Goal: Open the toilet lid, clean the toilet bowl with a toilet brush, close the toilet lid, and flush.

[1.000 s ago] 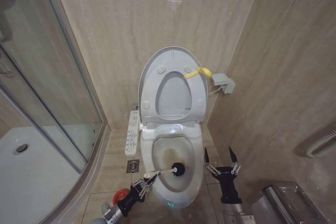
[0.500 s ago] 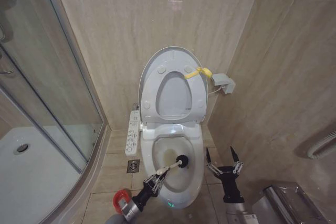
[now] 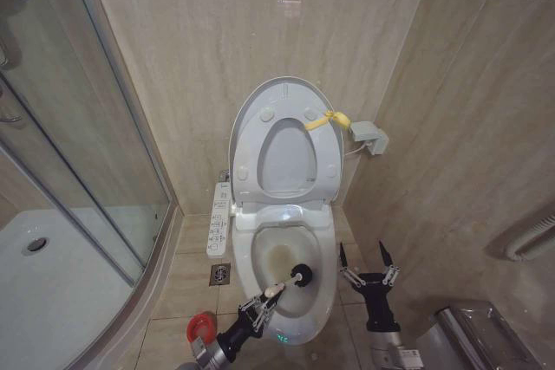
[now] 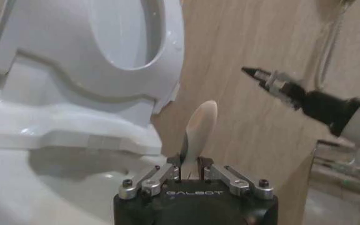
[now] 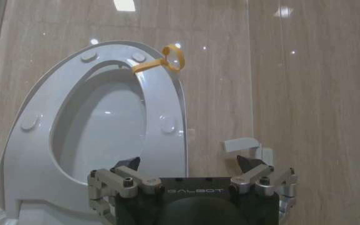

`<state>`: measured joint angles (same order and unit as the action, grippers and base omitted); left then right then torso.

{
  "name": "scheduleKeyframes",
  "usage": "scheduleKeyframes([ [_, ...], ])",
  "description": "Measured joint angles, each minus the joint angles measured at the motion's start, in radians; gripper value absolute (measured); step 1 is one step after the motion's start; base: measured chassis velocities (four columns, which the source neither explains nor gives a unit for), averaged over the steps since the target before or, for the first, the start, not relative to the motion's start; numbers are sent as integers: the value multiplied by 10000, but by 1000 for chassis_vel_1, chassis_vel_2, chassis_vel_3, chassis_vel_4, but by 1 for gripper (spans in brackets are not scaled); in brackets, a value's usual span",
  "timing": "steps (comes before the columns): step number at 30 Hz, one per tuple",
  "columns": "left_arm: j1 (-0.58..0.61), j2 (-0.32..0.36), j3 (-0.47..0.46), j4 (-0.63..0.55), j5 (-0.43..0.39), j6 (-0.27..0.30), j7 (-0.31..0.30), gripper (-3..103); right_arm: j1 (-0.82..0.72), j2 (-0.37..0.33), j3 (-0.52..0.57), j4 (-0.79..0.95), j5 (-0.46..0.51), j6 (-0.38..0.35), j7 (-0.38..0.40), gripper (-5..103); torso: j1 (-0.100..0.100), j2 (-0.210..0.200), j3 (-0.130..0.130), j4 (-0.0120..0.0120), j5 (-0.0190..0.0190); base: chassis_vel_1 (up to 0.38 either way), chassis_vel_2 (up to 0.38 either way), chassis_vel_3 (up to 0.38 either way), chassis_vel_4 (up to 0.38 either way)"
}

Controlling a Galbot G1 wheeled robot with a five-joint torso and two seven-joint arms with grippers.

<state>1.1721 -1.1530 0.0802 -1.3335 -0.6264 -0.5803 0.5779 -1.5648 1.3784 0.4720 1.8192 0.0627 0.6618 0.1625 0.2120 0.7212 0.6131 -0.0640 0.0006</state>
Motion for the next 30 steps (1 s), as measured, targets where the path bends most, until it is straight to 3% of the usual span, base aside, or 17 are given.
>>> scheduleKeyframes([
  [3, -632, -448, 45, 981, -71, -3, 0, 16, 17, 7, 7, -44, -15, -15, -5, 100, 0, 0, 0, -1, 0, 0, 0, 0, 0],
  [6, -944, -686, 125, 1216, -164, 4, -18, 16, -17, -5, 56, -42, -17, -15, -6, 100, 1, 0, 0, -3, -1, 0, 0, 0, 0],
  [15, -219, -235, 549, -384, -170, 32, 82, 18, -147, -52, 171, 101, -5, -16, 0, 100, 0, 1, 0, -1, -1, 0, 0, 0, 0],
  [20, -339, -307, 527, 147, 2, 24, 27, 18, -146, -23, 163, 116, -7, -17, 0, 100, -1, 1, 0, 0, -2, 0, 0, 0, 0],
  [24, -925, -717, 203, 1100, 121, 61, -354, 18, -159, 33, 105, 134, -52, -18, -2, 100, 0, 0, 1, -4, -2, 0, 0, 0, 0],
  [30, -1001, -804, -146, 648, 125, 203, -705, 18, -188, 24, 98, 190, -73, -18, -5, 100, 1, 0, 1, -5, -3, 0, 0, 0, 0],
])
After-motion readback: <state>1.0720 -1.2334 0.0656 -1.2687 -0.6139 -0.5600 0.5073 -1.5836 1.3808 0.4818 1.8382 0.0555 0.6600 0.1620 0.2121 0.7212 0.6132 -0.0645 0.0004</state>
